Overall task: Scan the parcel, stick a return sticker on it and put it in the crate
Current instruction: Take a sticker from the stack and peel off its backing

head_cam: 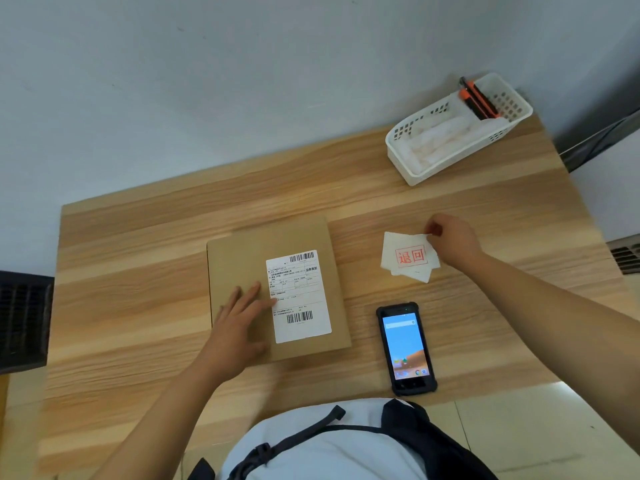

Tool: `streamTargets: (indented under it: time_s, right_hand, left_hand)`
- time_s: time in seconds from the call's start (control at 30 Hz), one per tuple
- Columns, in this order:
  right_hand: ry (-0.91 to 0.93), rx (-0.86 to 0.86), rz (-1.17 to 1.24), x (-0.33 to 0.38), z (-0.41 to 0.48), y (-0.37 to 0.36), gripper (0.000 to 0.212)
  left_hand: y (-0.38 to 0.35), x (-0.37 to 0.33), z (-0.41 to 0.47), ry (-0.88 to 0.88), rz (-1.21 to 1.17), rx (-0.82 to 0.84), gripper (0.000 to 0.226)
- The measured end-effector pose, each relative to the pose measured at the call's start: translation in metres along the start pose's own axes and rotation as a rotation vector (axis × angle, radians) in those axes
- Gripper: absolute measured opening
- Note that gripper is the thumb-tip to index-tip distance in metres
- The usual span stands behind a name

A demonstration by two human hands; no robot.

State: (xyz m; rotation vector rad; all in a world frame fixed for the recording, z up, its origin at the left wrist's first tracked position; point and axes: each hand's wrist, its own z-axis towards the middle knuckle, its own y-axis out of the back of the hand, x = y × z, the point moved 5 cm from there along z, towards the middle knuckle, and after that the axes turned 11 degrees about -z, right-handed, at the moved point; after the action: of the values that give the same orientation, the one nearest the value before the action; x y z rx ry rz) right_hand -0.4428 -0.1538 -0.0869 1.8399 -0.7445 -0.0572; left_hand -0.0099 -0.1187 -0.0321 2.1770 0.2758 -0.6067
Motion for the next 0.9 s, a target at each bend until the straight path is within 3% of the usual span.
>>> streamTargets:
  time_s: [0.2,0.37,0.47,0.7,0.9]
  right_hand:
    - [-0.060,-0.093,0.288,0.007,-0.040,0.028,0.014]
    - [-0.101,-0.146,0.545,0.032,-0.099,0.065,0.016]
    - [-0.073,-0.147,0.619,0.061,-0.140,0.087,0.015]
    - [0.079,-0.046,0.860,0.146,-0.221,0.123,0.015]
    - [0.109,0.025,0.977,0.196,-0.262,0.128,0.011]
  left_hand:
    - [0.007,-0.006,-0.002,-0.003,-0.060,0.015,0.072]
    - [0.045,-0.055,-0.017,-0.086,-0.465,-0.121,0.048]
    - [0.068,-0.086,-0.030,-0.102,-0.675,-0.107,0.039]
    - [0.107,-0.127,-0.067,-0.256,-1.011,0.008,0.041]
    - [0.132,-0.107,-0.099,-0.282,-1.272,0.005,0.033]
